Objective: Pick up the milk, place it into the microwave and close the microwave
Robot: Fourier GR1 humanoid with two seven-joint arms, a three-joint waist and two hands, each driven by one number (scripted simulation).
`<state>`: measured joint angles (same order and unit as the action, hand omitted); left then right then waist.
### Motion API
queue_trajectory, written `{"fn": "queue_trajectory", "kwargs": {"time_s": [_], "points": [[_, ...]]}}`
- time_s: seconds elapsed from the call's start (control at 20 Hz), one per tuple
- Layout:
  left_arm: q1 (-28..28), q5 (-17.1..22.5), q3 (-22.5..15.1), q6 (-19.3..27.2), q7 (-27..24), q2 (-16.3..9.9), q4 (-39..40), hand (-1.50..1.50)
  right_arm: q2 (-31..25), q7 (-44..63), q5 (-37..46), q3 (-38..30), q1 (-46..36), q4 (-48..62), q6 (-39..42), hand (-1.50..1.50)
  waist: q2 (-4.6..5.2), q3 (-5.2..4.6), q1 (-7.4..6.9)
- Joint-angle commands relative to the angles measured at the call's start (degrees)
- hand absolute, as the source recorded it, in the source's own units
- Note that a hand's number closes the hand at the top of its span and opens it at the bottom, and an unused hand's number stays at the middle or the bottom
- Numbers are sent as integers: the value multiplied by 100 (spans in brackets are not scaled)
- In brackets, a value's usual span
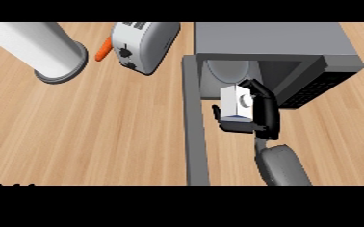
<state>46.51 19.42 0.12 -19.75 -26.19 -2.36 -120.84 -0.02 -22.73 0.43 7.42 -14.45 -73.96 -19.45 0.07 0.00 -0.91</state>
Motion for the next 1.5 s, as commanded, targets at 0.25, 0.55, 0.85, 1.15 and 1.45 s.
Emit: {"fn": "queue_trajectory", "kwargs": {"time_s": [0.25,0.55,0.85,1.15,1.45], "points": [[-250,-177,65,-99,-144,79,475,-150,2,-797,-664,-274,-1600,2650,-624,150,16,4,-46],[-390,104,337,-82,49,-52,330,-150,-1,-1494,-545,-996,-2511,4432,-735,150,54,7,-101],[-222,-37,154,-267,-106,-10,402,-150,-588,-1494,-267,-1166,-3352,5552,-923,150,131,14,-326],[-277,120,314,-452,-86,-193,366,-150,-787,-1734,-115,-1219,-3703,6159,-1093,150,174,18,-440],[-254,-31,144,-457,-110,-94,415,-150,-961,-2141,157,-1115,-3806,6411,-1680,150,224,24,-550]]}}
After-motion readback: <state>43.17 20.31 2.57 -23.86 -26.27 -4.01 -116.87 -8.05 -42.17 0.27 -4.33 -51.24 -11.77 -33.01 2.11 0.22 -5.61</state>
